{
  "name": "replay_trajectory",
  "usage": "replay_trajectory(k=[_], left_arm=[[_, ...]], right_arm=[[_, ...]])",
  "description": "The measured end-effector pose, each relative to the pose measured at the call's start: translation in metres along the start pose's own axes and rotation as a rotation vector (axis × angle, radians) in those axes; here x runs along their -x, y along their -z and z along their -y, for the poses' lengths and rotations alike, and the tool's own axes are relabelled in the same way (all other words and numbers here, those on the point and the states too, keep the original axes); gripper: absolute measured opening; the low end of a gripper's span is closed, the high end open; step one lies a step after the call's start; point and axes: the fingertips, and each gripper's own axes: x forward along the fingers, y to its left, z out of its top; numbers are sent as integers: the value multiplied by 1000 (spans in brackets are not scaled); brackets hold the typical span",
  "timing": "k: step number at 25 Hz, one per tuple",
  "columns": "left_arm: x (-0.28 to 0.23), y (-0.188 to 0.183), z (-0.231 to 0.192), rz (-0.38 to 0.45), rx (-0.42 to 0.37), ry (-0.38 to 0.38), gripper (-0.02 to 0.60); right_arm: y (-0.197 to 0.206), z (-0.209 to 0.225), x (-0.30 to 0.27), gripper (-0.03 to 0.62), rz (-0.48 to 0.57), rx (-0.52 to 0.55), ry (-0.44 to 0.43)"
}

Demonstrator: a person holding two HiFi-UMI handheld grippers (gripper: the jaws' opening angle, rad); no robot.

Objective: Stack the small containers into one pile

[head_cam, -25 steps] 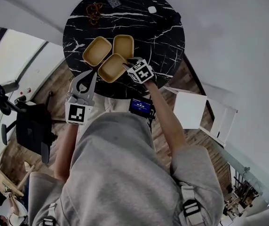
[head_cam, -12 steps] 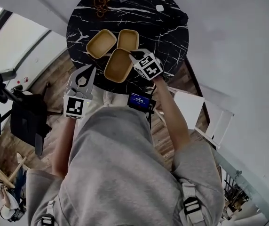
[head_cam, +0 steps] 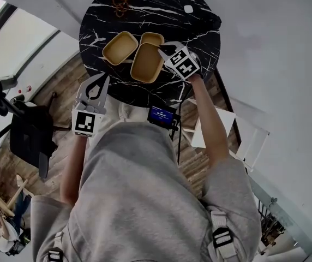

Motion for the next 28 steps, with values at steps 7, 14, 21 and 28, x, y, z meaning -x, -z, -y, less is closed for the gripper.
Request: replay_trajectory(k=[7,14,21,28], left_arm=[[7,8,-19,-9,19,-20,0],[11,10,-31,-10,49,-37,0],[4,6,-25,0,54,-7,0],[-9,1,-20,-38,83,38,0]], right_arm=[[4,24,-24,34,-51,51,-88],[13,38,-43,35,-147,118,-122],[8,58,-61,35,-185,139,-97],[20,73,-79,38,-218,153,-80]])
